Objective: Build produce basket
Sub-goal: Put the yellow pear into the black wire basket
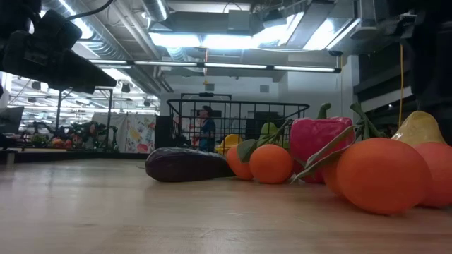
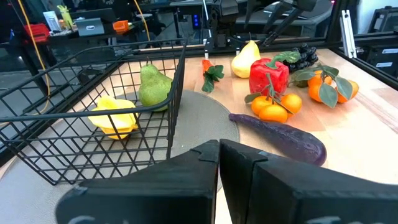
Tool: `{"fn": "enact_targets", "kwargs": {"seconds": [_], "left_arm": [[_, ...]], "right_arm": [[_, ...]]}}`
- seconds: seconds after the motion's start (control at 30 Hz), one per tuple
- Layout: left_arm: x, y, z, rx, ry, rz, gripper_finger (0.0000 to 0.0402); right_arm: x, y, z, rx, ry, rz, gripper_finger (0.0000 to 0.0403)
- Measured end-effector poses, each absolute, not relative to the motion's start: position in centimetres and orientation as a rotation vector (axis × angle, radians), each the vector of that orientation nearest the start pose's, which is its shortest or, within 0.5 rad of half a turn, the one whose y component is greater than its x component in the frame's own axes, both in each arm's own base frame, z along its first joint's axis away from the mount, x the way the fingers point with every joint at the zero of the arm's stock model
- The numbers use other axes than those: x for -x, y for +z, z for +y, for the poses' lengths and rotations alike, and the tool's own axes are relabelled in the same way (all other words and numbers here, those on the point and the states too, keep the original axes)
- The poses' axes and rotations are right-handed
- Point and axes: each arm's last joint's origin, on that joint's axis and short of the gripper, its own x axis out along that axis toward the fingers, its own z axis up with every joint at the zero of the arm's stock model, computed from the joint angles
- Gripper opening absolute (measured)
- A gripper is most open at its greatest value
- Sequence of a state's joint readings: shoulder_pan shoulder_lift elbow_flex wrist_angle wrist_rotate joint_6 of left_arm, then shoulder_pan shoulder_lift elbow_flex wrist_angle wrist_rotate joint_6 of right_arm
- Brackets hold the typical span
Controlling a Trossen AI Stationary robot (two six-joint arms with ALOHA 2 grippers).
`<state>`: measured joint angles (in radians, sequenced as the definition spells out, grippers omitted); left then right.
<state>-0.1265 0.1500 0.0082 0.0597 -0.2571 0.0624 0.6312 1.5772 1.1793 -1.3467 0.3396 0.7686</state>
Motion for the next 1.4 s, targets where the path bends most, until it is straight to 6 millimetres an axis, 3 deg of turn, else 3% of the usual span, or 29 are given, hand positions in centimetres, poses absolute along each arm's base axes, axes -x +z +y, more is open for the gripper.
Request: {"fn": "enact_targets", "kwargs": {"seconds": [0.37, 1.4], "left_arm": [[-10.6, 16.0, -0.6, -0.078, 0.128, 0.085, 0.0004], [-10.5, 16.0, -0.6, -0.078, 0.128, 0.084, 0.0004]], "right_arm": [[-20.5, 21.4, 13.4, 0.229, -0.412, 1.501, 0.0162], [-22.0, 22.0, 12.7, 0.120, -0.427, 1.461, 0.0134]]}}
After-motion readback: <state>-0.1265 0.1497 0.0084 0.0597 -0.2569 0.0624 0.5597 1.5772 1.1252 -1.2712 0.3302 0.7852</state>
